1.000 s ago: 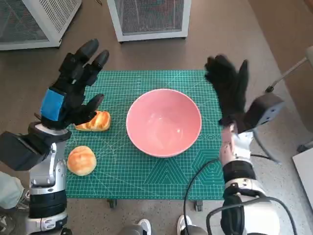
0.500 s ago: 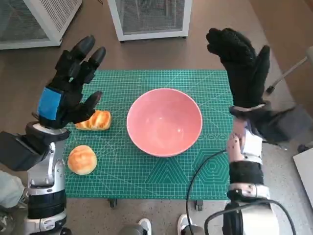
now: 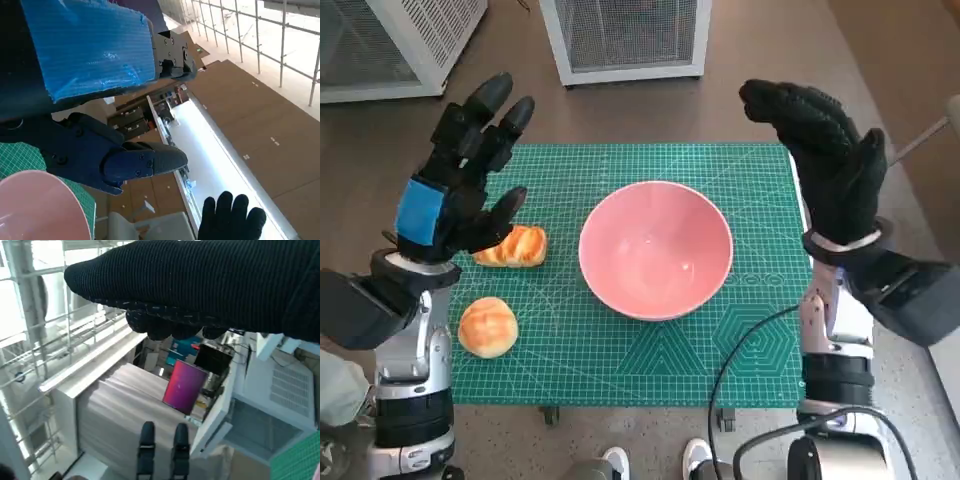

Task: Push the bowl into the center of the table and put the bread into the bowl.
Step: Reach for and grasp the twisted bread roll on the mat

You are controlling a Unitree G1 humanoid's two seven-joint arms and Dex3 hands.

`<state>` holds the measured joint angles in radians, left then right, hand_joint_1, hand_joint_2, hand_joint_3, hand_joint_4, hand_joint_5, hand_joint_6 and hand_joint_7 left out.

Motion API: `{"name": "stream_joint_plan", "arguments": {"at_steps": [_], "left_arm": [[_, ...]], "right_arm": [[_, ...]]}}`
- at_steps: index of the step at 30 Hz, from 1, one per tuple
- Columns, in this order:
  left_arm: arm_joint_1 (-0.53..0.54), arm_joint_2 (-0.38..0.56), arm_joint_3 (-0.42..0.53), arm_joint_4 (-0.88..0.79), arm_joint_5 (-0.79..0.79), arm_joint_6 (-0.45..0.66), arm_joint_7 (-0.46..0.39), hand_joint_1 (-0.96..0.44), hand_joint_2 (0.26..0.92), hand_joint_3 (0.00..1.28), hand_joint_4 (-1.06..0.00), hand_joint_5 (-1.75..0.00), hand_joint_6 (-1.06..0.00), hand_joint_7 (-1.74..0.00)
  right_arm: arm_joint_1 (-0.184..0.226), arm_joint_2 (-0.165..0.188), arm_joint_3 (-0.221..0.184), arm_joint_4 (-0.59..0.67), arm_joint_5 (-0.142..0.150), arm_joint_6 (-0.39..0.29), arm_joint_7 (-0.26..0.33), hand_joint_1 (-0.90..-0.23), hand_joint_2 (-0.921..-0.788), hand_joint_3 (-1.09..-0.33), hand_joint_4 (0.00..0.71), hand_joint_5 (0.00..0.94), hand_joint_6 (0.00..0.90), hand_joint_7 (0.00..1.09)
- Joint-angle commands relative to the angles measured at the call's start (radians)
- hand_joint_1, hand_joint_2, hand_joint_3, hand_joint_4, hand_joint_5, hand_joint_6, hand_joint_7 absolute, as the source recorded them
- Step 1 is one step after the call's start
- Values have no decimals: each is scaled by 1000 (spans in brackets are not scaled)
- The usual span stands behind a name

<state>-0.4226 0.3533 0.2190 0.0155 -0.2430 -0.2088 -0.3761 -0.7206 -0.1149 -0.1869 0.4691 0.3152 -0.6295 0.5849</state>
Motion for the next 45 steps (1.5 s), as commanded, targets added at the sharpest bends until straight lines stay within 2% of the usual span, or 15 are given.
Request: {"name": "stream_joint_plan", "arguments": {"at_steps": [1, 5, 6, 7, 10, 14, 17, 21, 31, 36, 45], "left_arm": [[-2, 29, 14, -24, 11, -10, 3, -636, 921, 395, -272, 0, -111, -382], [21, 91, 19, -86, 77, 32, 14, -615, 921, 305, -256, -3, -95, -377], [36, 137, 21, -128, 125, 74, 12, -613, 921, 289, -252, -3, -92, -375], [46, 169, 22, -158, 158, 106, 10, -600, 921, 221, -218, -2, -83, -361], [75, 349, 19, -336, 291, 359, -69, -545, 884, 98, -126, 0, -81, -298], [53, 510, -33, -463, 371, 663, -180, -351, 757, 25, -26, 1, -91, -171], [19, 565, -78, -474, 396, 781, -225, -167, 691, 15, -8, 1, -95, -128], [-2, 576, -128, -444, 436, 811, -235, -21, 666, 11, -1, 1, -109, -100], [-61, 614, -280, -387, 531, 910, -292, 79, 674, 16, 1, 1, -129, -65], [-85, 630, -355, -361, 599, 920, -306, 100, 681, 18, 1, 1, -138, -53], [-131, 617, -450, -296, 690, 927, -344, 38, 681, 16, -14, -3, -159, -30]], "right_arm": [[28, -6, 6, 4, 13, 15, -2, -608, -921, -787, 186, 10, 101, 260], [31, -8, 5, 5, 12, 18, -7, -612, -921, -785, 187, 9, 99, 265], [32, -9, 5, 5, 10, 20, -8, -613, -921, -784, 187, 9, 98, 266], [32, -9, 5, 4, 10, 21, -9, -617, -921, -783, 188, 9, 98, 267], [35, -10, 7, 1, 6, 23, -13, -626, -921, -781, 189, 9, 96, 271], [37, -10, 9, -1, -1, 24, -19, -632, -921, -780, 190, 8, 95, 276], [36, -12, 9, 3, -2, 24, -19, -634, -921, -780, 189, 7, 91, 278], [37, -15, 8, 3, -6, 27, -24, -633, -921, -779, 189, 6, 87, 281], [48, -12, 15, -15, 0, 43, -34, -640, -921, -776, 191, 5, 81, 287], [51, -12, 16, -18, 6, 52, -34, -642, -921, -773, 191, 5, 78, 289], [51, -10, 15, -13, 13, 58, -33, -641, -921, -770, 192, 4, 75, 293]]}}
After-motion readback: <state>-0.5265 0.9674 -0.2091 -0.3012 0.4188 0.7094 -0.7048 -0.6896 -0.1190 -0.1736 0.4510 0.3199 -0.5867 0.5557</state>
